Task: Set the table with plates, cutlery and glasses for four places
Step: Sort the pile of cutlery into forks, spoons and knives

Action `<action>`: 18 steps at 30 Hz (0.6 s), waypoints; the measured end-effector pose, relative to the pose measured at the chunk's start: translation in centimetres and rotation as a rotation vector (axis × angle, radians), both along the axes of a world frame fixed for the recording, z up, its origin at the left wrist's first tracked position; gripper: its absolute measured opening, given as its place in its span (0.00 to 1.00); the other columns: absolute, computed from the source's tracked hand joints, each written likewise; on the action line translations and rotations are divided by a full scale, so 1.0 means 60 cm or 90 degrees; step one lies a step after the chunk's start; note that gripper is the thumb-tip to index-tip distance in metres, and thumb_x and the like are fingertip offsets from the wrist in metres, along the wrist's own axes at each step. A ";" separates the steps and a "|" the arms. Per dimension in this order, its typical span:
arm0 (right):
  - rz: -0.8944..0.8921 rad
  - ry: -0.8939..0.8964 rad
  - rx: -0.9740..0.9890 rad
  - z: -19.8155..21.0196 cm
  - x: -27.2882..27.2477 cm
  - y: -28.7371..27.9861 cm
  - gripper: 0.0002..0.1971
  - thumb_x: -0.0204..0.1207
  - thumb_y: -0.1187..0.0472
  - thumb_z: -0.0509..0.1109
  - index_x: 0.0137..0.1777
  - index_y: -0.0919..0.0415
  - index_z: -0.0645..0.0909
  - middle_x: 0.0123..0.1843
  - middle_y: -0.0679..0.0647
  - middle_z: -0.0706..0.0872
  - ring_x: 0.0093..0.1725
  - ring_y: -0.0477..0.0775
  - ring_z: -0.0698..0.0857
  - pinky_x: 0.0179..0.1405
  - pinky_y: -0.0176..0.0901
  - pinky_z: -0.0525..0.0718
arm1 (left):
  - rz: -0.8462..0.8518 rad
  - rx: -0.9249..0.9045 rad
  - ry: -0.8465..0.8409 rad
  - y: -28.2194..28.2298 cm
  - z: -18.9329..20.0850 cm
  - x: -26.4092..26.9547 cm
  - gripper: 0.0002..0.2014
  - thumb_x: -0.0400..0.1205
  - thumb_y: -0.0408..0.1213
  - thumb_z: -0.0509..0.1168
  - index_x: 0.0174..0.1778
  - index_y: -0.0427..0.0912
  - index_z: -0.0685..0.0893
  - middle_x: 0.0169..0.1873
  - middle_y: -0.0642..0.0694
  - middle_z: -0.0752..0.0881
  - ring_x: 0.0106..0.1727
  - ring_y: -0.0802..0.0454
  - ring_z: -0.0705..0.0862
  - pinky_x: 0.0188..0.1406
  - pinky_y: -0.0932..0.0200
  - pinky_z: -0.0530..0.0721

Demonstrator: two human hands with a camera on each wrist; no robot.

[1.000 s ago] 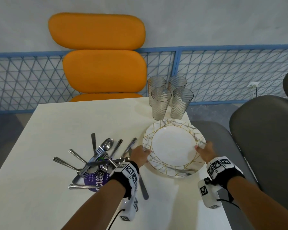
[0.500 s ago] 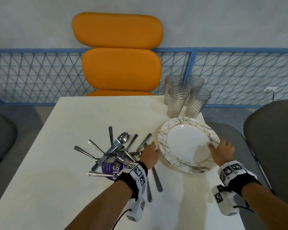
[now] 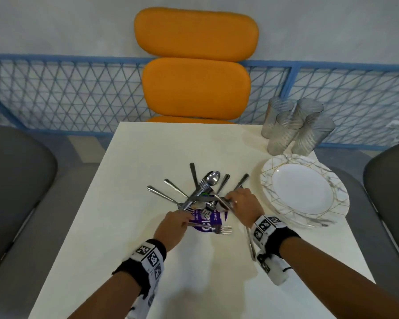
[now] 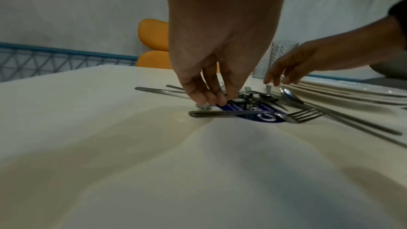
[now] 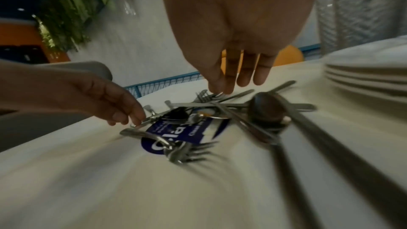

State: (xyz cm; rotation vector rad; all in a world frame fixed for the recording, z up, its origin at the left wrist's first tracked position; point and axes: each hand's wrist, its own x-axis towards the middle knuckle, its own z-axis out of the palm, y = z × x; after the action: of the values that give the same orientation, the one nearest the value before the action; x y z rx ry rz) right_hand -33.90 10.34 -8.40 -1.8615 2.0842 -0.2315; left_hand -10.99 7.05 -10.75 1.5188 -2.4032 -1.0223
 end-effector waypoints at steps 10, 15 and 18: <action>0.059 0.200 0.077 -0.017 0.122 -0.071 0.19 0.78 0.64 0.61 0.69 0.61 0.71 0.71 0.58 0.72 0.70 0.58 0.71 0.70 0.49 0.71 | -0.173 -0.085 -0.124 -0.022 -0.012 0.032 0.17 0.86 0.39 0.54 0.70 0.50 0.77 0.67 0.45 0.78 0.66 0.45 0.74 0.64 0.55 0.73; 0.031 0.141 0.065 -0.004 0.117 -0.073 0.13 0.78 0.61 0.63 0.62 0.59 0.77 0.66 0.54 0.77 0.67 0.55 0.73 0.68 0.46 0.72 | -0.169 -0.067 -0.041 -0.030 -0.010 0.046 0.17 0.85 0.36 0.55 0.69 0.46 0.78 0.65 0.45 0.80 0.65 0.47 0.74 0.63 0.58 0.72; -0.010 0.015 0.047 0.022 0.110 -0.082 0.06 0.75 0.63 0.69 0.50 0.58 0.82 0.52 0.52 0.85 0.50 0.48 0.83 0.50 0.36 0.82 | -0.139 -0.029 0.028 -0.043 -0.001 0.045 0.15 0.84 0.35 0.56 0.66 0.42 0.80 0.61 0.43 0.82 0.63 0.46 0.76 0.58 0.61 0.73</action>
State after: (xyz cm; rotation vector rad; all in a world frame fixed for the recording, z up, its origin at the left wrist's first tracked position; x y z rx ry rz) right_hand -27.32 5.40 -7.09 -1.8142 2.0943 -0.1338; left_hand -8.30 4.47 -10.80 1.2271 -2.5846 -1.0201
